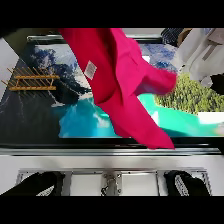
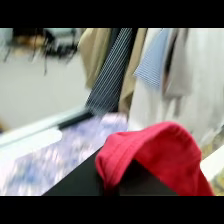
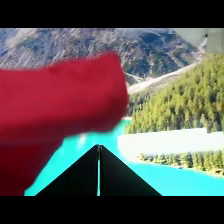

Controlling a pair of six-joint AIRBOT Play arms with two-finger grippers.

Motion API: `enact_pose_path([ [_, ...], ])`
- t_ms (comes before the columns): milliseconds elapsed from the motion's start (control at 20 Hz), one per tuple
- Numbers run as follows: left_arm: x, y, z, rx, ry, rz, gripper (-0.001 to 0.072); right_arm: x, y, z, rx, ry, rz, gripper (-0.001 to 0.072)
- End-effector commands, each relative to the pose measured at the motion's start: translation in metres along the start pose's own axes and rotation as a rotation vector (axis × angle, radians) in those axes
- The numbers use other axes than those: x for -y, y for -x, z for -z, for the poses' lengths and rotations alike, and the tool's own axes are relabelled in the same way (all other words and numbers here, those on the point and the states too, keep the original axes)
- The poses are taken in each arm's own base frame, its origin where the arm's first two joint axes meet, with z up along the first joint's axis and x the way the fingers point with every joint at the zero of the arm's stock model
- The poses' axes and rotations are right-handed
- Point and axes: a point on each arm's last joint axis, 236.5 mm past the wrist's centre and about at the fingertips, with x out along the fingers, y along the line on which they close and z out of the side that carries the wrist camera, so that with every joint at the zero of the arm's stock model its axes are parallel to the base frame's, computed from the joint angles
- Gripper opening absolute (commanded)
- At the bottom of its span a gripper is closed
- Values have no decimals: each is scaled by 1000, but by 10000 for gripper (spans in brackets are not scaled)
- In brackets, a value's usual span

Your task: Fold the clothes and pants, and hang the long-sleeved shirts on hangers.

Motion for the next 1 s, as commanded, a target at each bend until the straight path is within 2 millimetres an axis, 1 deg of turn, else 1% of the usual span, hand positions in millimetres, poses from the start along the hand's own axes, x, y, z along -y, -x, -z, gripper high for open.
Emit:
enact_pose_path([
  [0,-74,-39,114,-337,110,-173,8,11,-4,-3,0,-14,30,22],
  [50,-102,-44,161,-453,148,-229,8,12,-10,2,-31,-22,22,25],
  [100,-124,-46,206,-561,184,-273,8,11,-18,10,-72,-38,8,87],
  [200,-159,-40,292,-754,261,-340,8,10,-41,32,-180,-81,-28,595],
  [250,-169,-35,329,-830,307,-357,8,11,-54,45,-240,-103,-44,658],
  [300,-173,-30,359,-889,359,-361,8,13,-69,61,-308,-112,-58,657],
  [350,-176,-25,383,-936,407,-364,8,19,-85,82,-386,-117,-64,658],
  [400,-179,-21,400,-965,439,-372,8,23,-100,105,-464,-113,-70,658],
  [450,-184,-15,415,-994,455,-386,8,27,-115,133,-555,-111,-82,657],
  [500,-186,-10,425,-1016,470,-393,8,27,-126,162,-639,-119,-94,657],
  [550,-188,-6,431,-1028,480,-400,8,21,-136,193,-726,-123,-119,657],
  [600,-188,-3,435,-1036,486,-404,8,9,-141,224,-813,-128,-153,657],
  [700,-187,0,442,-1052,490,-403,8,-22,-140,280,-963,-111,-240,657],
  [800,-186,1,446,-1061,493,-404,8,-51,-126,332,-1106,-43,-296,657],
  [900,-187,-1,445,-1052,491,-405,8,-74,-108,369,-1210,41,-340,657],
  [950,-187,-1,444,-1049,491,-405,8,-83,-100,381,-1239,98,-371,657],
])
